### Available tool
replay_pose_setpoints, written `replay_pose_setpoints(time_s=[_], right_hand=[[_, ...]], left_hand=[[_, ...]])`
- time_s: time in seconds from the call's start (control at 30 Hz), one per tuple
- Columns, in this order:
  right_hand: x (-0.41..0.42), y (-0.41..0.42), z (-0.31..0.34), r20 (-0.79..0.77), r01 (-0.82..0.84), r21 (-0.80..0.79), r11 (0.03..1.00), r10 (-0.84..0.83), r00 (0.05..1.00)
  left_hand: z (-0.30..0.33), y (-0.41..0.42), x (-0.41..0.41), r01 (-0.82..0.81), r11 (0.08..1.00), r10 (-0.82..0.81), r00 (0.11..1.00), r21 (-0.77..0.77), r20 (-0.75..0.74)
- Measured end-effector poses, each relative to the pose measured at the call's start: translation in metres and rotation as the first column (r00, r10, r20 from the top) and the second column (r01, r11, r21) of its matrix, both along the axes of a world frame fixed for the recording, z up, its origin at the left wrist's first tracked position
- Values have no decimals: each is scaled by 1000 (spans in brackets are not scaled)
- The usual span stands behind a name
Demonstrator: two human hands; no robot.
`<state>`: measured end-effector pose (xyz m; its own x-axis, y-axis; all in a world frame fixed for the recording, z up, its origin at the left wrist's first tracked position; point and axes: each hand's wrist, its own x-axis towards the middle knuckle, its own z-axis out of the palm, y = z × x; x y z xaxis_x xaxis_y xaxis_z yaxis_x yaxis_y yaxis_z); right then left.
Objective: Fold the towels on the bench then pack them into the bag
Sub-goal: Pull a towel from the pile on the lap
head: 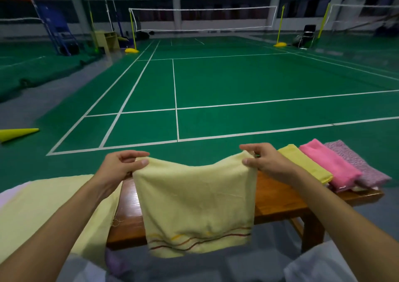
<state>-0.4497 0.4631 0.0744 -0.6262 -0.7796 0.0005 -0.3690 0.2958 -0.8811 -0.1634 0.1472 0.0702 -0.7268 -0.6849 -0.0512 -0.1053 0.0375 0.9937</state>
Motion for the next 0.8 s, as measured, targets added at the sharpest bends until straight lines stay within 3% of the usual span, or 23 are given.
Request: replay_pose_setpoints(time_s=[0.17,0.33,0.53,0.63,0.8], right_hand=[[-2,-9,45,-18,-52,88,995,54,998],[-11,-15,75,71,-91,84,992,86,994],[-17,-25,93,-374,-47,161,986,105,922],[-21,-30,98,-486,30,135,990,40,873],[-16,-30,107,-605,194,73,978,-112,789]], left_hand=[[22,-12,2,-8,995,6,1000,-98,-22],[50,-15,-2,25,903,-19,1000,-428,19],[74,-31,-10,65,731,44,989,-679,141],[85,-32,-16,36,655,107,984,-754,139],[100,-33,-23,91,640,70,982,-763,176]])
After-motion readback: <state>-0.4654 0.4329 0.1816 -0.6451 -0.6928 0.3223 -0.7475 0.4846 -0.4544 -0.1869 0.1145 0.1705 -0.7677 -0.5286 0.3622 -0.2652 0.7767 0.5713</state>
